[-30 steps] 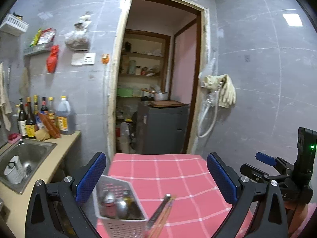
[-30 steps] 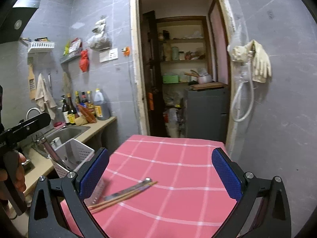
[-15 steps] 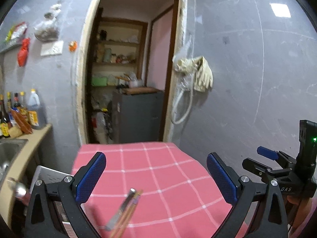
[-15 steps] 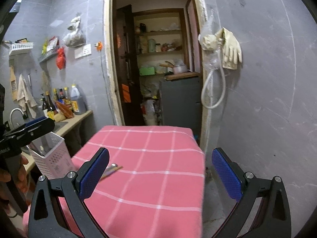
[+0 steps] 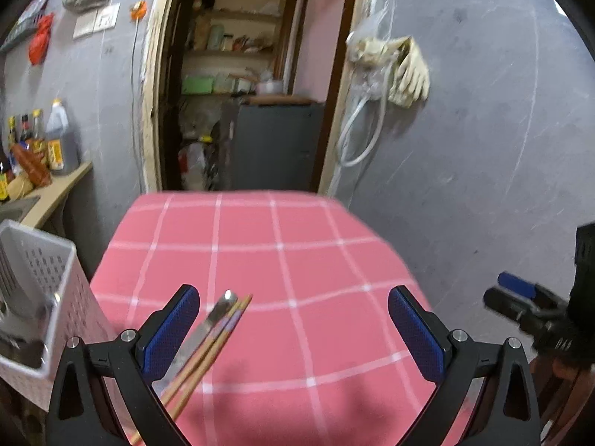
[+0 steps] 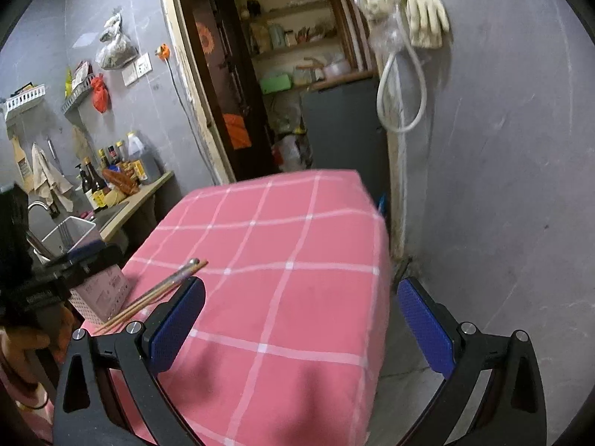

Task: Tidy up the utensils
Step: 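Move both empty tools back toward the chopsticks and knife on the cloth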

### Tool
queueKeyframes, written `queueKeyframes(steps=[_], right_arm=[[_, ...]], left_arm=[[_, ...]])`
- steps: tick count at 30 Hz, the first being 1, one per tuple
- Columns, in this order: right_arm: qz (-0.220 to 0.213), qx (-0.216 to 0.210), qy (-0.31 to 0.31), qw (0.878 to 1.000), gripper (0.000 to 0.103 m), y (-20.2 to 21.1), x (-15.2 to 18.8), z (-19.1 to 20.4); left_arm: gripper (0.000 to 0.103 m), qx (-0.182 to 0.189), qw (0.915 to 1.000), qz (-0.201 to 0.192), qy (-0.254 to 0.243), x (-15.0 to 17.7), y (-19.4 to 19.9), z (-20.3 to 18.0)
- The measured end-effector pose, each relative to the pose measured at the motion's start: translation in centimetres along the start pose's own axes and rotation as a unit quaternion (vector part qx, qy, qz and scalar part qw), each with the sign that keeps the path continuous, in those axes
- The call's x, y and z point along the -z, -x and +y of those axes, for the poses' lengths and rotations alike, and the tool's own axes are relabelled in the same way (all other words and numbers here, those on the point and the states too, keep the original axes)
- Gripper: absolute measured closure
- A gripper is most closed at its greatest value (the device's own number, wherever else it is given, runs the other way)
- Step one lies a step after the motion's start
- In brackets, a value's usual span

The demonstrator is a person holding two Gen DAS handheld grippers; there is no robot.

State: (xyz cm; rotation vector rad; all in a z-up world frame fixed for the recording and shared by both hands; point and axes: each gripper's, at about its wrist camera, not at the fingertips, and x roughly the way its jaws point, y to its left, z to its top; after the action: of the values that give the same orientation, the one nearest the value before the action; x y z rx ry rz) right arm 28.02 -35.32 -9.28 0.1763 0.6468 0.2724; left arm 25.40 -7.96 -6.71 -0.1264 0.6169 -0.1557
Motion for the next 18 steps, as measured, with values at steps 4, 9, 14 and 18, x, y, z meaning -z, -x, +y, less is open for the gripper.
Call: queueKeyframes(steps=[4,9,14,18], right_arm=[[0.031,-0.023,-0.001,0.999,0.002,-3.0,0.5,-0.8],[0.064,-0.055,0.002,0.996,0.002,-6.3,0.8,-0.8],[0.086,-0.078,0.012,0.993,0.004,-9.0,1.0,0.1],[0.095,-0.09,0.019,0.991,0.006,-10.4,1.0,0.8]], left_arm=[[0.012,-0.028,0.9991,0.032,0.002,1.6,-2.0,0.4],[0.023,-0.069,0.9943,0.081,0.006,3.0,-4.7,1.5],[0.03,-0.091,0.9894,0.112,0.02,4.1,-6.5,3.0],[0.034,-0.095,0.9867,0.128,0.029,4.3,-7.4,3.6]])
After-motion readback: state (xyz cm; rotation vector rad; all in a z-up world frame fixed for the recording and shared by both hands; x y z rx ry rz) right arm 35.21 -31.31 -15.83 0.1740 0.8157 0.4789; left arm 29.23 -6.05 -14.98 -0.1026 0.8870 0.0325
